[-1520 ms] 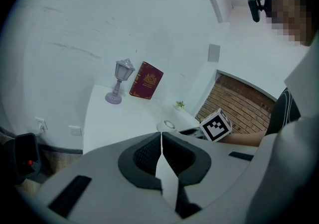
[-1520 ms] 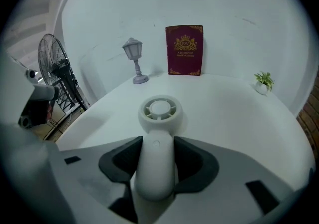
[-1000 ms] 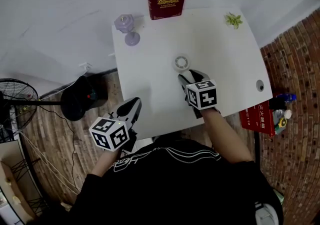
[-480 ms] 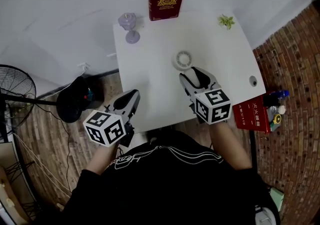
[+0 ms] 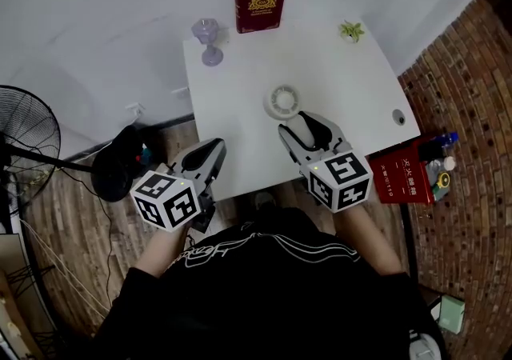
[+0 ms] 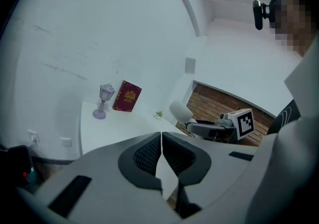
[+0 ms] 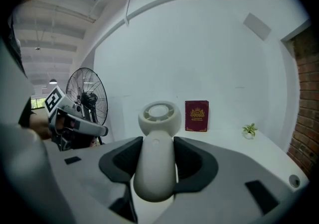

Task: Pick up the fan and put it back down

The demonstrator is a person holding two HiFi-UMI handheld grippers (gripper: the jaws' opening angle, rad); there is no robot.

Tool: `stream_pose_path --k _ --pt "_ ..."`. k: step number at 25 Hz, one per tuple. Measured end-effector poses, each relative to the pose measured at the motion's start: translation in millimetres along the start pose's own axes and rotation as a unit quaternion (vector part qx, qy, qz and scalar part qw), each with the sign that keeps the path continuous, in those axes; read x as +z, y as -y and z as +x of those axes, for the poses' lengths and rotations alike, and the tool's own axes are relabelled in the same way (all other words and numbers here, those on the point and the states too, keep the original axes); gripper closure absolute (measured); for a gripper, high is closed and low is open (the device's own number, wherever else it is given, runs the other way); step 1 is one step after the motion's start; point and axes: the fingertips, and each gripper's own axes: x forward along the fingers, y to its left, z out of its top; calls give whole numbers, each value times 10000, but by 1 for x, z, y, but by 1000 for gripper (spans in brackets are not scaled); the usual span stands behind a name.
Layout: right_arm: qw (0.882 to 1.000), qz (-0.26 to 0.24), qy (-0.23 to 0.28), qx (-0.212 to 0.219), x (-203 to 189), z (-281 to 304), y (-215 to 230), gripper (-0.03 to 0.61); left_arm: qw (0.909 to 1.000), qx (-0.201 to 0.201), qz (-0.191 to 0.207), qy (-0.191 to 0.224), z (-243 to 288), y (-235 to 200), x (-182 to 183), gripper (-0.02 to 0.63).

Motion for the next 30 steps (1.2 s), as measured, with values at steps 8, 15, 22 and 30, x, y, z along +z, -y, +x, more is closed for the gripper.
stream_pose_path --k 8,15,22,30 --pt "10000 33 64 23 -4 -17 -10 385 10000 39 30 -4 -8 10 -3 580" --pt "10000 -5 76 -46 1 -22 -4 386 10000 16 19 22 -7 16 -1 580" --pt "10000 -47 3 -35 2 -18 6 385 10000 64 -45 50 0 12 2 580" --pt "9999 -50 -159 -39 2 -1 27 385 9998 122 -169 29 15 7 6 580"
